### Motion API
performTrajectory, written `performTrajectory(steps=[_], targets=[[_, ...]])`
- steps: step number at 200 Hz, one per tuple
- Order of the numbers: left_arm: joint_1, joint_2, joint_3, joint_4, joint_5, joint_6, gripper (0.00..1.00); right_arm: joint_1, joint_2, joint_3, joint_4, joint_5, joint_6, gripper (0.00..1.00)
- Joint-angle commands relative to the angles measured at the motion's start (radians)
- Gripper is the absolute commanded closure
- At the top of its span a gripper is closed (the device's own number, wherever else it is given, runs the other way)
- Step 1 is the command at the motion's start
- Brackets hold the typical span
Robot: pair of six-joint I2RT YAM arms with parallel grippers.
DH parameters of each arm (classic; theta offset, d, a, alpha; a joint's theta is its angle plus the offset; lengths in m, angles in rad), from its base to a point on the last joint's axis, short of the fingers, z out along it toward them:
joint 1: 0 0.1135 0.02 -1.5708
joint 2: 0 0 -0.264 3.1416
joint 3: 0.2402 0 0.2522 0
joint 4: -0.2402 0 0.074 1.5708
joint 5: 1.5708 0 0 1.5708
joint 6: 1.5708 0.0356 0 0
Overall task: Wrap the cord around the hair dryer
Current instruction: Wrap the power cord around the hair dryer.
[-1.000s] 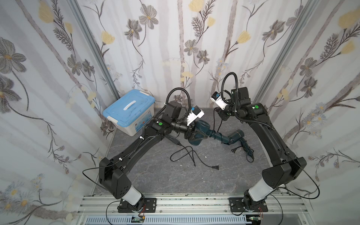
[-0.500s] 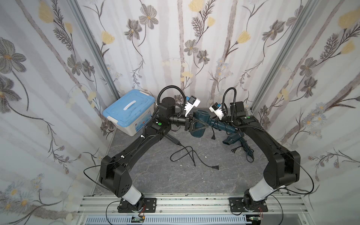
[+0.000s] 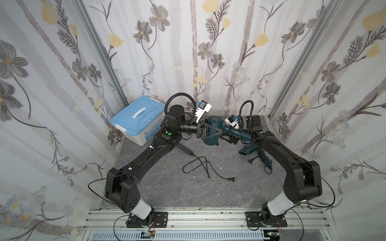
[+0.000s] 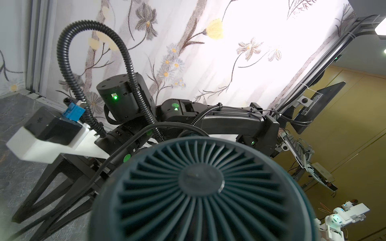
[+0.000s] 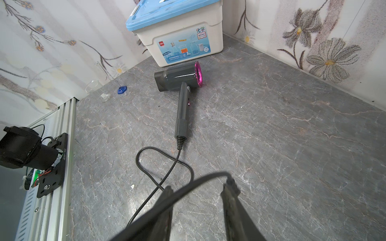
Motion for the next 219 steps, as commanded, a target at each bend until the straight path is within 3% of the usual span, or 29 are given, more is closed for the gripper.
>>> performTrajectory(steps=[1, 75, 106, 180, 219], targets=[[0.01, -0.01, 0.019, 0.188, -0.161, -0.036, 1.0, 0.003, -0.013, -0.033, 0.097, -0.028, 0.024, 0.58], [0.021, -0.013, 0.025, 0.228, -0.191, -0.086, 1.0, 0.006, -0.035, -0.154, 0.334, 0.027, 0.138, 0.53], [0.031, -0.021, 0.021, 0.249, -0.211, -0.104, 1.0, 0.007, -0.018, -0.167, 0.357, 0.036, 0.151, 0.6], [0.066, -0.035, 0.017, 0.277, -0.23, -0.137, 1.0, 0.006, -0.033, -0.224, 0.422, 0.034, 0.181, 0.57], [0.07, -0.041, 0.009, 0.293, -0.243, -0.148, 1.0, 0.012, -0.023, -0.209, 0.451, 0.009, 0.207, 0.76]])
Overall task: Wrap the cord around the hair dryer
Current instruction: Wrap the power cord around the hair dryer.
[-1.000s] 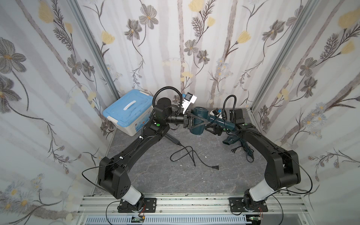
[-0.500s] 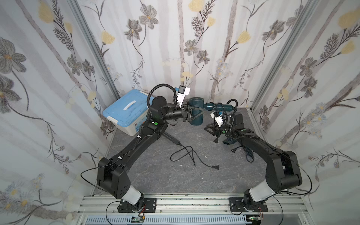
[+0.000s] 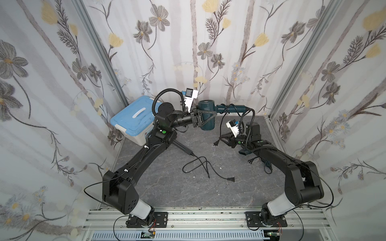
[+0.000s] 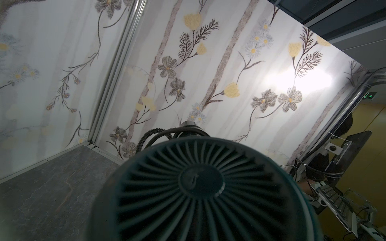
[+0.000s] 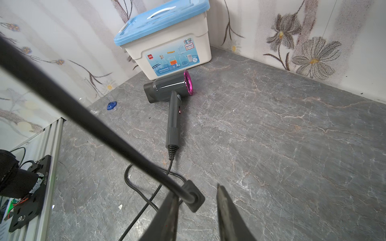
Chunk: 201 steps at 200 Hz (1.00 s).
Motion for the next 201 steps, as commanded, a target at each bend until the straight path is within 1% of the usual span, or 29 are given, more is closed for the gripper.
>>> performTrajectory(steps=[1, 12, 22, 29, 47, 61, 70, 79, 84, 94, 106, 140, 160, 175, 201], targets=[[0.004, -0.013, -0.002, 0.102, -0.025, -0.019, 1.0, 0.005, 0.006, 0.013, 0.07, -0.035, 0.023, 0.76], [0.005, -0.015, -0.003, 0.105, -0.031, -0.022, 1.0, 0.01, 0.011, 0.018, 0.069, -0.034, 0.024, 0.78], [0.008, -0.016, -0.003, 0.112, -0.03, -0.027, 1.0, 0.015, 0.016, 0.021, 0.072, -0.031, 0.026, 0.74], [0.009, -0.018, -0.003, 0.116, -0.032, -0.031, 1.0, 0.019, 0.021, 0.021, 0.075, -0.029, 0.026, 0.73], [0.014, -0.019, 0.0, 0.126, -0.039, -0.041, 1.0, 0.026, 0.029, 0.018, 0.082, -0.023, 0.029, 0.82], [0.017, -0.019, 0.003, 0.14, -0.04, -0.056, 1.0, 0.033, 0.036, 0.015, 0.089, -0.016, 0.032, 0.81], [0.019, -0.018, 0.005, 0.151, -0.04, -0.065, 1.0, 0.036, 0.042, 0.016, 0.093, -0.015, 0.035, 0.79], [0.02, -0.018, 0.006, 0.154, -0.042, -0.068, 1.0, 0.042, 0.048, 0.016, 0.097, -0.015, 0.036, 0.8], [0.021, -0.018, 0.007, 0.154, -0.044, -0.066, 1.0, 0.044, 0.051, 0.016, 0.098, -0.013, 0.038, 0.83], [0.023, -0.019, 0.005, 0.152, -0.047, -0.065, 1.0, 0.049, 0.051, 0.015, 0.104, -0.011, 0.041, 0.93], [0.028, -0.02, 0.002, 0.146, -0.056, -0.062, 1.0, 0.049, 0.047, 0.005, 0.119, -0.004, 0.051, 1.0], [0.05, -0.031, -0.03, 0.124, -0.115, -0.039, 1.0, 0.051, 0.004, -0.049, 0.143, 0.04, 0.074, 1.0], [0.074, -0.028, -0.054, 0.123, -0.167, -0.037, 1.0, 0.069, -0.038, -0.086, 0.114, 0.081, 0.065, 1.0], [0.095, -0.015, -0.061, 0.121, -0.198, -0.043, 1.0, 0.098, -0.072, -0.109, 0.068, 0.129, 0.047, 1.0], [0.132, 0.031, -0.066, 0.167, -0.225, -0.092, 1.0, 0.185, -0.13, -0.145, -0.025, 0.24, 0.019, 1.0]])
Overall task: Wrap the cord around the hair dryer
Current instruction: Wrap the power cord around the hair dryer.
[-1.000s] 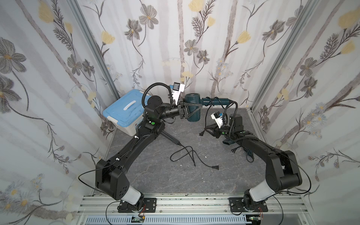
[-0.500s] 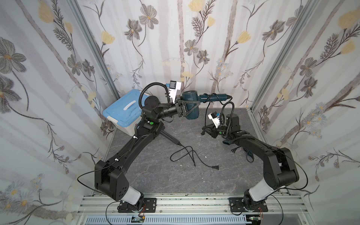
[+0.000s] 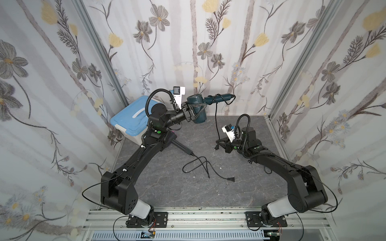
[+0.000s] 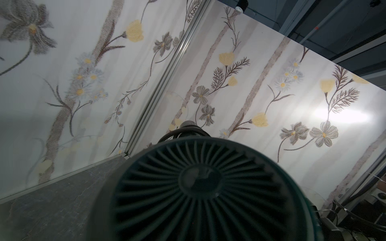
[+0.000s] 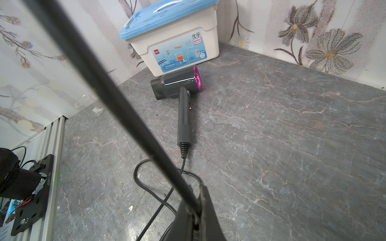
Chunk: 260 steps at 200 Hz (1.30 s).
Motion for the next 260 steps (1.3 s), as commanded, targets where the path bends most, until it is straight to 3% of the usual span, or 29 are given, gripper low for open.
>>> performTrajectory(steps=[1, 51, 97, 154, 191, 224, 260], targets=[[0.025, 0.034, -0.001, 0.102, -0.064, -0.045, 1.0, 0.063, -0.039, -0.022, -0.081, 0.123, -0.033, 1.0], [0.087, 0.105, 0.013, -0.003, 0.0, 0.061, 1.0, 0.222, -0.29, 0.012, -0.422, 0.364, -0.064, 1.0], [0.092, 0.207, -0.008, -0.043, 0.108, 0.108, 1.0, 0.299, -0.443, 0.251, -0.761, 0.525, -0.111, 1.0], [-0.026, 0.23, -0.016, -0.249, 0.241, 0.248, 1.0, 0.292, -0.4, 0.556, -0.898, 0.729, -0.281, 1.0], [-0.126, 0.196, -0.046, -0.375, 0.342, 0.315, 1.0, 0.217, -0.308, 0.671, -0.88, 0.792, -0.379, 1.0], [-0.191, 0.137, -0.094, -0.397, 0.43, 0.325, 1.0, 0.098, -0.24, 0.7, -0.805, 0.734, -0.433, 1.0], [-0.242, 0.064, -0.117, -0.395, 0.516, 0.325, 1.0, -0.046, -0.144, 0.687, -0.74, 0.509, -0.445, 1.0]])
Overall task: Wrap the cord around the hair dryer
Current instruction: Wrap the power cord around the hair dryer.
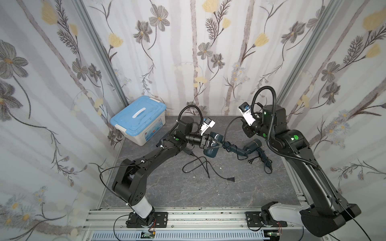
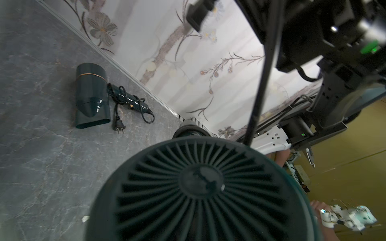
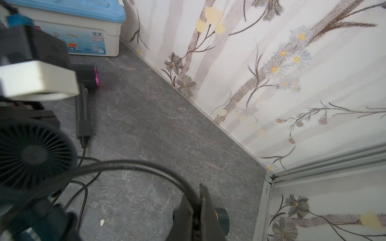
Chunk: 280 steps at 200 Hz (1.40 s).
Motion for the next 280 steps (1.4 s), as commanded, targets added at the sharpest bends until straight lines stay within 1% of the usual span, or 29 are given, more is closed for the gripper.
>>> performTrajectory(steps=[1, 20, 36, 42, 76, 103, 124, 145, 154, 176, 181, 191, 211, 223, 257, 273, 280], targets=[[-0.024, -0.044, -0.005, 0.027, 0.111, 0.029, 1.0, -0.071, 0.055, -0.007, 0.099, -0.183, -0.031, 1.0], [-0.033, -0.067, -0.005, 0.056, 0.124, 0.008, 1.0, -0.139, 0.105, -0.043, 0.151, -0.331, -0.026, 1.0], [-0.034, -0.074, -0.002, 0.133, 0.133, -0.049, 1.0, -0.184, 0.142, -0.067, 0.191, -0.442, -0.009, 1.0], [-0.034, -0.075, 0.004, 0.161, 0.135, -0.069, 1.0, -0.196, 0.186, -0.071, 0.2, -0.485, -0.002, 1.0], [-0.029, -0.077, 0.073, 0.29, 0.093, -0.132, 1.0, -0.219, 0.275, -0.101, 0.246, -0.663, 0.05, 1.0], [-0.003, -0.05, 0.114, 0.45, 0.051, -0.237, 1.0, -0.232, 0.27, -0.198, 0.338, -0.766, 0.121, 1.0], [0.025, -0.021, 0.12, 0.613, 0.017, -0.353, 1.0, -0.244, 0.232, -0.313, 0.439, -0.831, 0.187, 1.0], [0.053, 0.013, 0.123, 0.733, -0.021, -0.443, 1.0, -0.249, 0.188, -0.425, 0.547, -0.888, 0.258, 1.0], [0.063, 0.027, 0.122, 0.786, -0.039, -0.482, 1.0, -0.249, 0.173, -0.465, 0.586, -0.9, 0.29, 1.0], [0.092, 0.075, 0.117, 0.962, -0.09, -0.621, 1.0, -0.252, 0.155, -0.554, 0.692, -0.933, 0.373, 1.0], [0.097, 0.086, 0.117, 1.008, -0.101, -0.651, 1.0, -0.252, 0.122, -0.572, 0.712, -0.942, 0.392, 1.0], [0.107, 0.103, 0.118, 1.051, -0.122, -0.684, 1.0, -0.252, 0.105, -0.606, 0.752, -0.951, 0.424, 1.0], [0.119, 0.112, 0.1, 1.058, -0.167, -0.678, 1.0, -0.249, 0.059, -0.682, 0.838, -0.966, 0.5, 1.0], [0.131, 0.112, 0.085, 1.039, -0.198, -0.662, 1.0, -0.239, 0.02, -0.725, 0.855, -0.955, 0.523, 1.0], [0.167, 0.123, 0.041, 1.018, -0.287, -0.65, 1.0, -0.184, -0.124, -0.819, 0.798, -0.87, 0.528, 1.0], [0.175, 0.138, 0.029, 1.016, -0.337, -0.652, 1.0, -0.141, -0.198, -0.837, 0.75, -0.805, 0.526, 1.0], [0.175, 0.148, 0.03, 1.012, -0.345, -0.652, 1.0, -0.119, -0.228, -0.873, 0.722, -0.772, 0.522, 1.0]])
